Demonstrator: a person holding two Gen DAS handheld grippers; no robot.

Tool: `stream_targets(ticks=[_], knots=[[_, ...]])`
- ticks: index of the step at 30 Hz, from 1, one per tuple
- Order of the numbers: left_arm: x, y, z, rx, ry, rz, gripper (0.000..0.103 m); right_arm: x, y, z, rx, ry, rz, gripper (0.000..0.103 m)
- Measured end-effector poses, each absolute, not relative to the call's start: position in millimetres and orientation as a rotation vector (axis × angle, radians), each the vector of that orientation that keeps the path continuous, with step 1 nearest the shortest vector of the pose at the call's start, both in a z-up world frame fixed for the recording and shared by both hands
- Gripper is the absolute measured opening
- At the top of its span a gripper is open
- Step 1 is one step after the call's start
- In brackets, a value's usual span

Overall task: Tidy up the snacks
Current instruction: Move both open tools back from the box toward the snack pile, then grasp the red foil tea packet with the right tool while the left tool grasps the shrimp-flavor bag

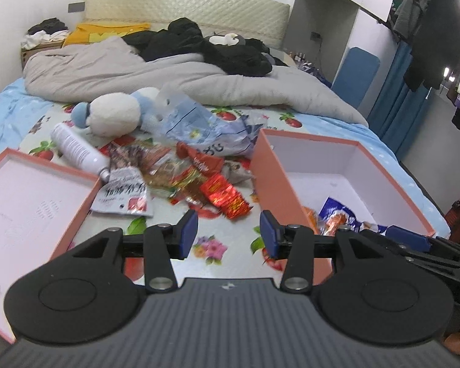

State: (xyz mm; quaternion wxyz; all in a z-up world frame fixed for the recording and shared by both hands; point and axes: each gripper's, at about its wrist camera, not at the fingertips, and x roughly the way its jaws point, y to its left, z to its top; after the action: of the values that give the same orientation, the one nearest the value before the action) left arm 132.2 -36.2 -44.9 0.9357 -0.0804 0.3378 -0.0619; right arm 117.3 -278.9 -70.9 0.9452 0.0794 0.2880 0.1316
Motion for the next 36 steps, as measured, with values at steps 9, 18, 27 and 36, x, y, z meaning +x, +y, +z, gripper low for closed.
stream_targets(ticks=[9, 18, 27, 36], knots=[[115.4, -6.7, -63.7, -0.213, 0.710, -0.103, 0.057, 99.6, -245.4, -82.4, 0.129, 0.612, 0.317, 0.065], [135.3, 26.2, -87.8, -0.255, 0.716, -0.068, 0.062, 113.7, -204.3, -91.7, 0.038, 0.636, 0.359, 0.065], [177.7, 63.5, -111.8, -0.236, 0.747, -0.024, 0.067, 150.8, -166.7, -114.1, 0.032, 0.650, 0.335, 0.065], [242.4, 92.7, -141.4, -0.262, 0.765, 0.006, 0.067, 209.5, -138.1, -140.1, -0.033, 0.679, 0.313, 0.064]])
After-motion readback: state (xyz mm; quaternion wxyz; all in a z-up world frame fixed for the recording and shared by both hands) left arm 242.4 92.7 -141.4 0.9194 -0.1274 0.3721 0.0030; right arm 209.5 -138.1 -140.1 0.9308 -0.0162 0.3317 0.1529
